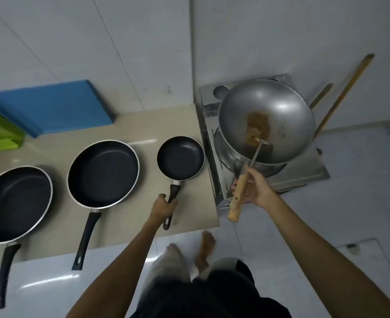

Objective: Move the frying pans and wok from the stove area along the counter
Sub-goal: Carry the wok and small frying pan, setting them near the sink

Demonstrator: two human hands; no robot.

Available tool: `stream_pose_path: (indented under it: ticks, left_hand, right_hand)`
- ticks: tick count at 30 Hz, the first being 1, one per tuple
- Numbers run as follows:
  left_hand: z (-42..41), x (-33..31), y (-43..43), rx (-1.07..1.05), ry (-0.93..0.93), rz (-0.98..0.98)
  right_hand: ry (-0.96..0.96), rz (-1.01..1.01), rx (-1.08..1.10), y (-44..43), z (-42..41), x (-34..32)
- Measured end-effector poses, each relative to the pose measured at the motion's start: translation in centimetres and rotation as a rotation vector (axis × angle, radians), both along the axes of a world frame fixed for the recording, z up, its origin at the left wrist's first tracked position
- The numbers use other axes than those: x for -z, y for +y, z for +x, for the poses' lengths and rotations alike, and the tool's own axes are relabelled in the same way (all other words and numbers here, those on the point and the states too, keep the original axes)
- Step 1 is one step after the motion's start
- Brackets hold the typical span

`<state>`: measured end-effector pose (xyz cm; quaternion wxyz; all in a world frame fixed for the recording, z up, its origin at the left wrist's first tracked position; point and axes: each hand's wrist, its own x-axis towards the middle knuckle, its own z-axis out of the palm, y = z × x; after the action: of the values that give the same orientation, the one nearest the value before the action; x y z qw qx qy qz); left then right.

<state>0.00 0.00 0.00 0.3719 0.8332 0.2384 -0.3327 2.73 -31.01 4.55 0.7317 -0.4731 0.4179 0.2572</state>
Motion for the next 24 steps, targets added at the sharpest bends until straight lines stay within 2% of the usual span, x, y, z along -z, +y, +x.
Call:
stream_pose_path:
  ticks: [5, 9, 13, 18, 24]
  left_hand:
    - [0.3, 2.2, 0.0, -0.135, 0.091, -0.073]
    - [0.2, 3.4, 0.0, -0.301, 0.196, -0.264]
    - [0.2, 3.2, -0.2, -0.412, 0.24, -0.447]
    - [0.6, 2.2, -0.7, -0.399, 0.2, -0.472]
    - [1.7, 0.1, -1.4, -0.479, 0.126, -0.473]
  right_hand:
    - [0.027, 0.17, 0.132, 1.1, 0.9, 1.5]
    - [0.028, 0.153, 0.237, 2.0, 1.2, 1.9]
    - [0.026, 0.137, 0.237, 2.6, 1.0, 2.0]
    - [0.064, 0.081, 0.224, 2.7, 1.7, 1.7]
    - [0.037, -0.046, 0.206, 3.0, 1.7, 1.1]
